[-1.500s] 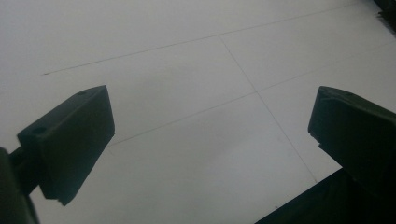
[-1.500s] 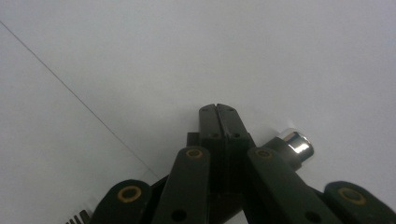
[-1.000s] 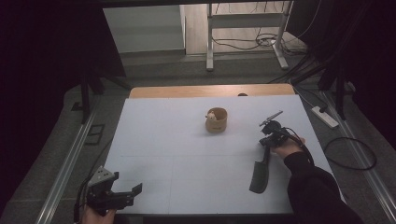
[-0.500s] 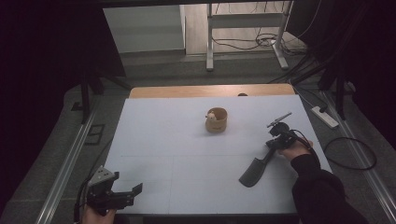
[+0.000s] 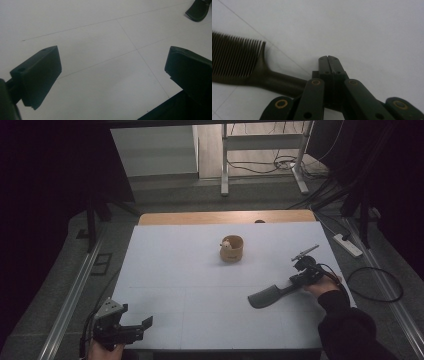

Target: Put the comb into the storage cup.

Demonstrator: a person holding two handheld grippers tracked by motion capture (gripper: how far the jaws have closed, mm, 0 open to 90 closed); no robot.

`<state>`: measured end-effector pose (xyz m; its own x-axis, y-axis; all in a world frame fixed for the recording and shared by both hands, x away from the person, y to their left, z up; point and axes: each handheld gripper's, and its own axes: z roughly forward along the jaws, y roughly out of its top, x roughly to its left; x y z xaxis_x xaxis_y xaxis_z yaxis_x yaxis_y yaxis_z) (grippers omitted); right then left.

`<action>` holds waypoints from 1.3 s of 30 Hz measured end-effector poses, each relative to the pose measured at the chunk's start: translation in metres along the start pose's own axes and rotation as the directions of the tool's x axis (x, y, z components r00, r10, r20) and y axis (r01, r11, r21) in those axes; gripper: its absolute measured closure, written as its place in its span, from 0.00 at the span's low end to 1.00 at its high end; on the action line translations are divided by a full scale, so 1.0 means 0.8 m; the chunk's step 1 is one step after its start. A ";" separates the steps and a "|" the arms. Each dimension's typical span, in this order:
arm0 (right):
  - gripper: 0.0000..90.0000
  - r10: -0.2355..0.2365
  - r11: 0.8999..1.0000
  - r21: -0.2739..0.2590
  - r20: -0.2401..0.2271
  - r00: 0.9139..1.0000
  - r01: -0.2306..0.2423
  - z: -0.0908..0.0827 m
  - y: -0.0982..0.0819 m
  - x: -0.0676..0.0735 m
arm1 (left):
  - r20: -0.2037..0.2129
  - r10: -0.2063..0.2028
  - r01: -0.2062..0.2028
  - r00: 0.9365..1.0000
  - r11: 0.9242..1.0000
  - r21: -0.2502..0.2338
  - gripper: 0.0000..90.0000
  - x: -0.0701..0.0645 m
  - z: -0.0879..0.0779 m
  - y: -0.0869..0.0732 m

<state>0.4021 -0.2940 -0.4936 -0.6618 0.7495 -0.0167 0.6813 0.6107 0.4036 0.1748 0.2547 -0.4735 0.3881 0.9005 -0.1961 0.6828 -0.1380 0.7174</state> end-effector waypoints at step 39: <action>1.00 0.006 1.000 0.025 -0.056 0.998 -0.005 -0.028 -0.059 0.021 | 0.005 0.001 -0.001 1.000 1.000 -0.001 0.02 0.000 0.000 0.000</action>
<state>0.3519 -0.3159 -0.4923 -0.6740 0.7378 0.0366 0.6920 0.6131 0.3811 0.1748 0.2548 -0.4735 0.3917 0.8984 -0.1984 0.6816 -0.1385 0.7185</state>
